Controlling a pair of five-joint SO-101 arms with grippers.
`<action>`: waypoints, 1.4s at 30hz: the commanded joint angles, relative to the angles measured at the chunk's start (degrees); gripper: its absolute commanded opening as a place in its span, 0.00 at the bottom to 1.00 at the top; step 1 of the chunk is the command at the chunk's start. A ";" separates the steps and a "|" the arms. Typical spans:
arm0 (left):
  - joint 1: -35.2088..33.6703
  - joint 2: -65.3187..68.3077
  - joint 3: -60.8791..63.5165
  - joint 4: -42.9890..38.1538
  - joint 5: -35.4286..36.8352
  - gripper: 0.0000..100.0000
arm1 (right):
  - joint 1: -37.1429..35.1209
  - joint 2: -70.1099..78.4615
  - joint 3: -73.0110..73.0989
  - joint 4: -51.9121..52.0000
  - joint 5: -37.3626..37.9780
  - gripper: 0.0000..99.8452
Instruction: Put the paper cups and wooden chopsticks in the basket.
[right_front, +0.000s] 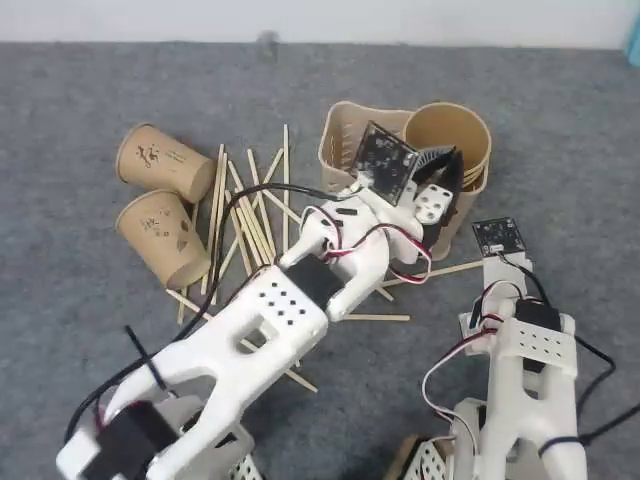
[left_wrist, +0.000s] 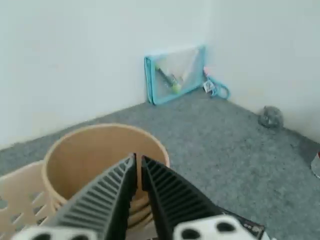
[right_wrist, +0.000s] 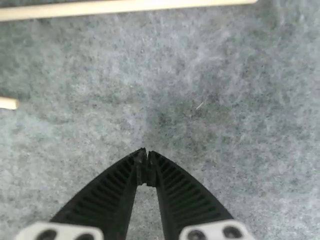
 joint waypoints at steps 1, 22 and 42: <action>-0.35 0.35 -0.66 -0.79 0.44 0.01 | -0.75 -1.71 -0.35 -0.92 0.97 0.01; -0.18 0.79 7.43 -0.70 0.09 0.01 | -0.75 -1.71 -0.35 -0.92 0.79 0.01; -0.70 -20.57 -17.27 25.85 0.09 0.01 | -0.75 -1.71 -0.35 -1.01 0.70 0.01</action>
